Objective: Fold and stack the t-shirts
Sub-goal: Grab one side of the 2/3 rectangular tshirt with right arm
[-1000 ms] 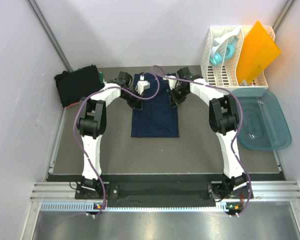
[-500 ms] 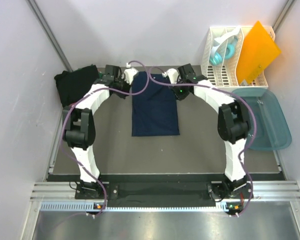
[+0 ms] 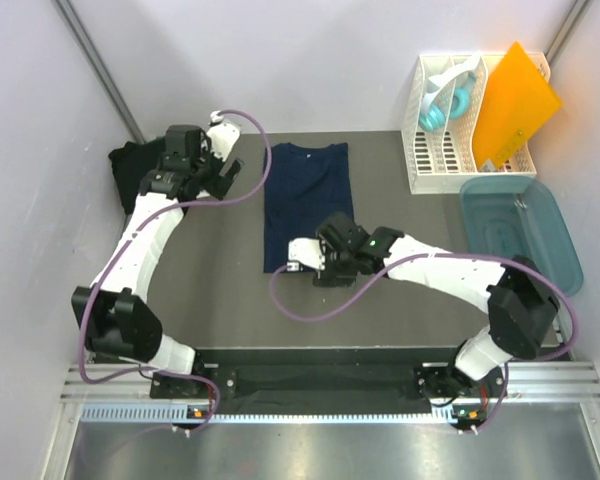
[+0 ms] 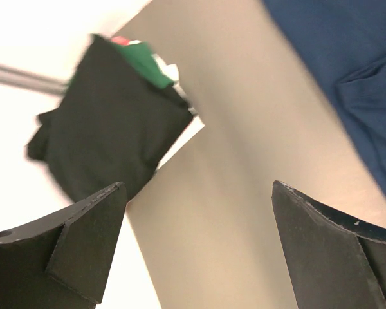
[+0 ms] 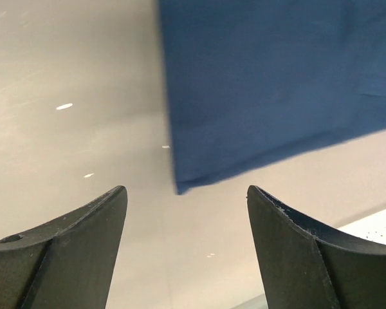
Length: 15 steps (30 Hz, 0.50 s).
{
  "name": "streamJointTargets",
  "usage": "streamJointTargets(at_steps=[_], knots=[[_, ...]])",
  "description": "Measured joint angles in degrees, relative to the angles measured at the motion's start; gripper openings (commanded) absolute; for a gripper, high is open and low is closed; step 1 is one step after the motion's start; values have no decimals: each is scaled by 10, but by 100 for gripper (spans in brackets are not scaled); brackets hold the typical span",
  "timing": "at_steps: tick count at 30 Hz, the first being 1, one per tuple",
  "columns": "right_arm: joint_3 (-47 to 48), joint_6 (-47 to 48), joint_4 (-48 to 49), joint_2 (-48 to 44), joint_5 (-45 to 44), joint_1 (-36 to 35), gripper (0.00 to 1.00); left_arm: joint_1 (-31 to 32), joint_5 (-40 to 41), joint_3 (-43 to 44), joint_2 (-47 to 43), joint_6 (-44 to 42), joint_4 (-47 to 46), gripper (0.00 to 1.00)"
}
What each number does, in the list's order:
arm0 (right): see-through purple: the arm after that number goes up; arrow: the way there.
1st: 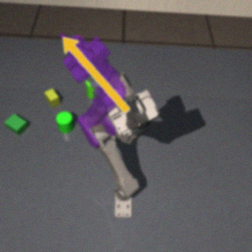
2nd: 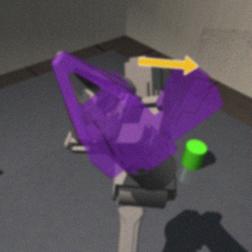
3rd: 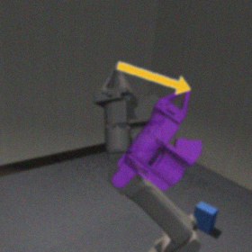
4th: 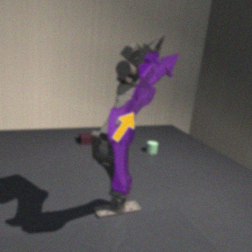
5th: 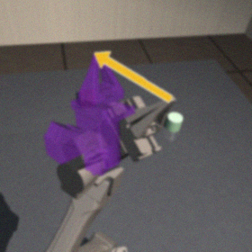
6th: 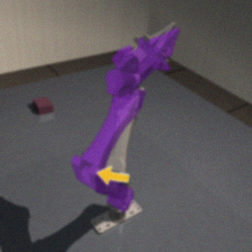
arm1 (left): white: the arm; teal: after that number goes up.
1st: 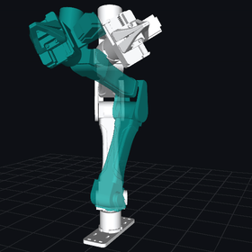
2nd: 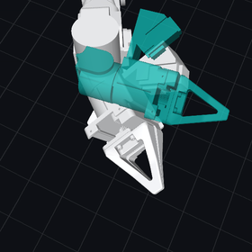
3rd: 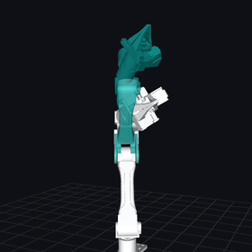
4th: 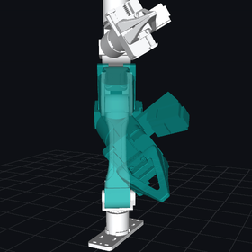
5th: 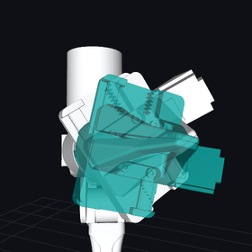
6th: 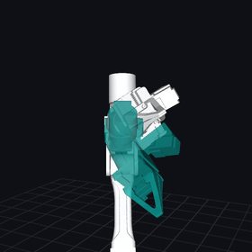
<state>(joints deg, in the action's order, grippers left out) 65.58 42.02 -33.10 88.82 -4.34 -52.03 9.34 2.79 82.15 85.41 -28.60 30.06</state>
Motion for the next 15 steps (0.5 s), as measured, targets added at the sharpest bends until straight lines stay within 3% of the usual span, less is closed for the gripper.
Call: streamJointTargets(at_steps=[8,15], knots=[[-16,11,48,82,-13,-71,76,0,55,-9,-45,-14,17,99],[2,43,109,157,-42,-70,76,0,76,-12,-58,-32,32,99]])
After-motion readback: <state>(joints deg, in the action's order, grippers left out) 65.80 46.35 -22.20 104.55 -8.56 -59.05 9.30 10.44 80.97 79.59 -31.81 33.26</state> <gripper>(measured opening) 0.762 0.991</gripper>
